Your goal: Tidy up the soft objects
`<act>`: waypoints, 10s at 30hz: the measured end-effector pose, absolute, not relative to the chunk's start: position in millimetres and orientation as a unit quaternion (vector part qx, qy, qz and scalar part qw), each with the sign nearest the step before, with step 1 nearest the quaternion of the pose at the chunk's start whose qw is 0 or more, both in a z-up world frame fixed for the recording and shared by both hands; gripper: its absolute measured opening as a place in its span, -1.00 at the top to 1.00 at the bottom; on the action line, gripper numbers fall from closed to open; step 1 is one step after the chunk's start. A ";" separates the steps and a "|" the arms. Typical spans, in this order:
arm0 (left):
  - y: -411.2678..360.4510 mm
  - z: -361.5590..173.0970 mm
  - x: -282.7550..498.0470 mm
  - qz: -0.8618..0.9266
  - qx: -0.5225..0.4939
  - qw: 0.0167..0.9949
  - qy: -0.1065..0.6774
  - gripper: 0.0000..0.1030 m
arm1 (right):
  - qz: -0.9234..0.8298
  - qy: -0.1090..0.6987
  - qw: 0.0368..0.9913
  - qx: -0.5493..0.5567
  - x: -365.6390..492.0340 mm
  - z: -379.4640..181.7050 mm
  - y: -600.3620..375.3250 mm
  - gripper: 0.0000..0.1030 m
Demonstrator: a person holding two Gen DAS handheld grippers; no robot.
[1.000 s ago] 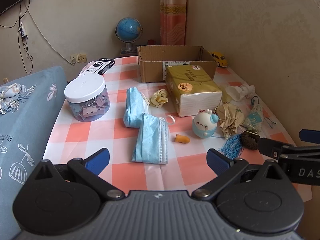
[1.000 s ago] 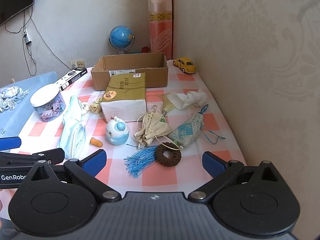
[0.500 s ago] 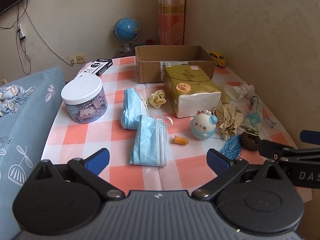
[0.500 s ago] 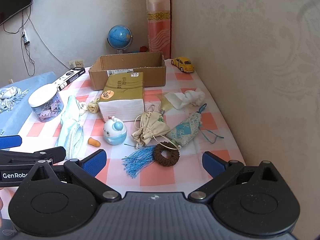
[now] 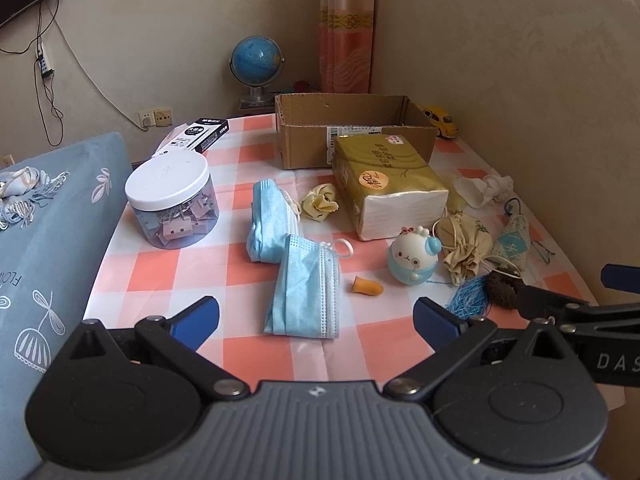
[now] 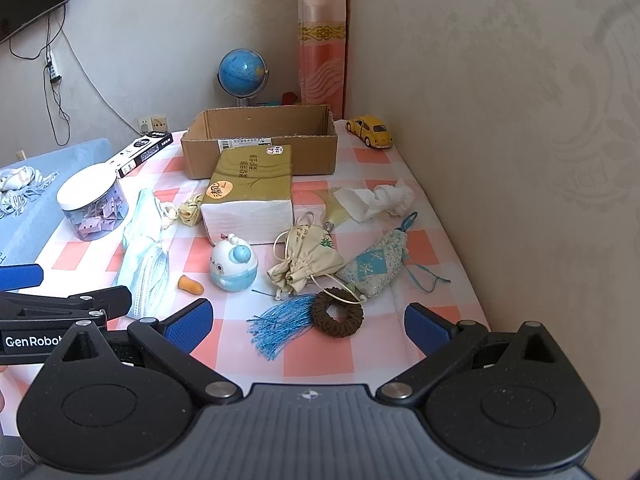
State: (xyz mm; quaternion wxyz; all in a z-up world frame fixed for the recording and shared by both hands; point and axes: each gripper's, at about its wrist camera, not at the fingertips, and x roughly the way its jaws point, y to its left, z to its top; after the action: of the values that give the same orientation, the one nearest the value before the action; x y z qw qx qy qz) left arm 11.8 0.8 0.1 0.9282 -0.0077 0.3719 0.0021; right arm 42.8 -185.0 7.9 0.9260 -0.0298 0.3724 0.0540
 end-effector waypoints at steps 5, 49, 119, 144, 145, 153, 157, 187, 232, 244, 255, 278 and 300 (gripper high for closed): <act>-0.1 0.5 10.6 0.003 -0.008 0.928 0.371 -0.99 | 0.055 0.372 0.926 -0.030 43.2 8.3 -184.2 -1.00; 14.3 -25.3 29.9 -0.059 0.039 0.931 0.359 -0.99 | 0.090 0.361 0.926 -0.060 63.2 -8.3 -185.6 -1.00; 26.7 -73.8 86.0 -0.096 -0.005 0.913 0.396 -0.43 | 0.261 0.353 0.885 -0.153 166.2 -70.3 -193.6 -0.64; 36.8 -35.0 75.7 -0.159 0.069 0.903 0.393 0.10 | 0.186 0.343 0.911 -0.130 152.5 -12.6 -190.5 -0.36; 37.9 -32.0 74.7 -0.163 0.072 0.902 0.393 0.11 | 0.183 0.343 0.912 -0.128 152.8 -7.1 -189.8 -0.36; 43.8 -12.4 66.0 -0.178 0.104 0.904 0.374 0.11 | 0.168 0.345 0.918 -0.100 162.6 39.3 -187.2 -0.36; 45.4 -7.5 63.0 -0.186 0.104 0.906 0.366 0.11 | 0.164 0.338 0.922 -0.093 170.9 62.7 -184.9 -0.36; 79.2 -13.6 76.7 -0.170 0.045 0.921 0.347 0.11 | 0.087 0.383 0.918 0.046 363.5 112.0 -88.8 -0.36; 42.1 35.2 165.3 -0.158 0.065 0.918 0.358 0.10 | 0.069 0.358 0.930 0.039 179.8 8.6 -198.1 -1.00; 0.9 30.5 306.1 -0.106 0.061 0.915 0.385 0.10 | 0.092 0.303 0.949 0.002 142.2 0.2 -206.5 -1.00; -3.1 -0.7 366.2 -0.013 0.079 0.915 0.395 -0.58 | 0.101 0.309 0.945 -0.016 147.9 -14.4 -213.2 -1.00; 17.8 38.0 203.1 -0.086 0.066 0.931 0.348 -0.79 | 0.142 0.348 0.925 -0.051 114.2 -31.0 -211.1 -1.00; 44.3 -33.7 95.9 -0.077 0.006 0.929 0.362 -0.79 | 0.139 0.406 0.900 -0.080 100.1 -80.9 -208.4 -1.00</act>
State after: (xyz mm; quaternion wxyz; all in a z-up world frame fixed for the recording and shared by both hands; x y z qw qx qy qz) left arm 95.9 44.3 -33.7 0.9288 0.0061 0.3625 -0.0768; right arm 100.1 -208.4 -80.9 0.8999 -0.0797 0.4058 0.1385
